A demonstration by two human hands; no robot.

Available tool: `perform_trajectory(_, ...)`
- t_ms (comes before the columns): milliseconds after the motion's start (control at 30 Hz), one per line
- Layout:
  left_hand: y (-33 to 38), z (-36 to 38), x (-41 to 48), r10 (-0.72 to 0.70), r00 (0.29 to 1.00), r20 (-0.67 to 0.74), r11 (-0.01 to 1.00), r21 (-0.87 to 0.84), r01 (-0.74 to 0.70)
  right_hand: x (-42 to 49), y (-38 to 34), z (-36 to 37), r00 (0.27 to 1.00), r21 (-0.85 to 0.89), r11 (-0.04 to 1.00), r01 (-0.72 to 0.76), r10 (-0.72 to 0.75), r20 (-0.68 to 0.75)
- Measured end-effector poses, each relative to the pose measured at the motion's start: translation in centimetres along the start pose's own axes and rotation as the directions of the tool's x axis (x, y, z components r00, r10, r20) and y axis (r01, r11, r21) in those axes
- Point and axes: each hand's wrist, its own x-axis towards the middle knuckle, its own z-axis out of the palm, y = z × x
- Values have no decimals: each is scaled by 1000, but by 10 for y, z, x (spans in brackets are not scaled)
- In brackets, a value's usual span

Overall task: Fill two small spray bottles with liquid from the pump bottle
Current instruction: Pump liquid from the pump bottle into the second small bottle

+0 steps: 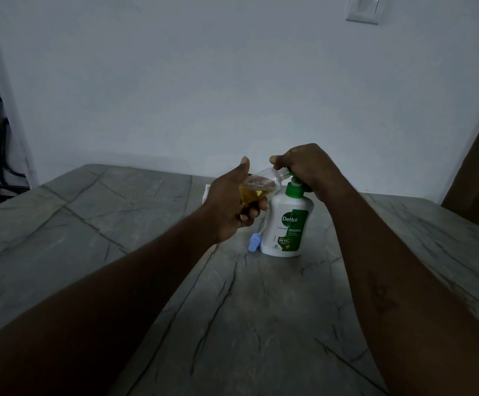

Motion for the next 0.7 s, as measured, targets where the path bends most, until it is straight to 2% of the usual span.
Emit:
perform_trajectory(233,1,3,-1,8,1000,27,1000,-8,-7,-2,-6,-4,993,-103,990,93,-100,-66)
perform_trajectory(533,-1,4,-1,-23,1000,6,999,-25,23,-2,-2,0,998,22,998,-67,66,22)
perform_trajectory(700,-1,4,0,-4,1000,5,1000,-11,4,-4,-5,0,1000,-41,999,-13,13,-9)
